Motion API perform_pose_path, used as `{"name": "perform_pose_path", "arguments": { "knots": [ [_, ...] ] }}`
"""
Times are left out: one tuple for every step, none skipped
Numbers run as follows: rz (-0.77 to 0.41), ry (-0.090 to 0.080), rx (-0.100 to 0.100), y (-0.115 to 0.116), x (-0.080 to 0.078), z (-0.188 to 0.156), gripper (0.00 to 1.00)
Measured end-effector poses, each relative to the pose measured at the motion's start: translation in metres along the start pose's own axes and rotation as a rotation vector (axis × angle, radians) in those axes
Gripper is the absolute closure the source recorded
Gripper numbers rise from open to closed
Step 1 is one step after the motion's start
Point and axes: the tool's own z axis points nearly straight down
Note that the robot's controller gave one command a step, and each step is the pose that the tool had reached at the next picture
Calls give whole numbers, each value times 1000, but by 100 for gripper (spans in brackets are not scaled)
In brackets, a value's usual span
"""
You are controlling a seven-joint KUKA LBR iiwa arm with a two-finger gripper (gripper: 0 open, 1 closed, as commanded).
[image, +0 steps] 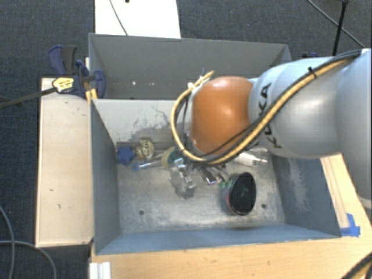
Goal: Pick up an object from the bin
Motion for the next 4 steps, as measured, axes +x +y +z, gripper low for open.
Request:
{"name": "perform_pose_path", "arguments": {
  "knots": [
    [-103,-17,0,37,17,-223,100],
    [-470,-2,-2,14,-6,-139,100],
    [-922,-4,-1,40,-21,-99,100],
    [-1386,-1,-3,57,-33,-38,100]
  ]
}}
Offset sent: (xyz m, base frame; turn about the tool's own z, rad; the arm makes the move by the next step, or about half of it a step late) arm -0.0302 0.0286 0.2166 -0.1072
